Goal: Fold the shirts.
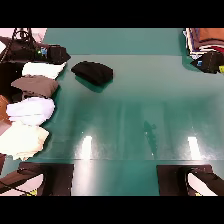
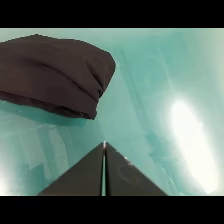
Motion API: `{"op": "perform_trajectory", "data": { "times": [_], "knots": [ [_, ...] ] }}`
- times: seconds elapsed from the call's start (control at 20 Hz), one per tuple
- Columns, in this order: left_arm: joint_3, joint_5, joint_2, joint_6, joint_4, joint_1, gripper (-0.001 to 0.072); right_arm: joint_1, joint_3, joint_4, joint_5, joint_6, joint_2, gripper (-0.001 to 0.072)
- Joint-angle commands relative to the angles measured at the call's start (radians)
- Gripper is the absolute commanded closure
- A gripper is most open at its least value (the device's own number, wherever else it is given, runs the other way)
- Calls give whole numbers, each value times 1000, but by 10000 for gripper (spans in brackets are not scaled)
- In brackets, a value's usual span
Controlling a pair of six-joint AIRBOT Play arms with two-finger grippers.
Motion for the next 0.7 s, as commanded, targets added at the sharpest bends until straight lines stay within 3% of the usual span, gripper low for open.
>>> {"op": "perform_trajectory", "data": {
  "times": [0.0,0.65],
  "knots": [
    [-1,-2,0,0,1,0,681,1,-2,2,0,0,0,697],
    [0,10,0,-5,-34,0,681,1,-11,2,-25,0,1,697]
  ]
}}
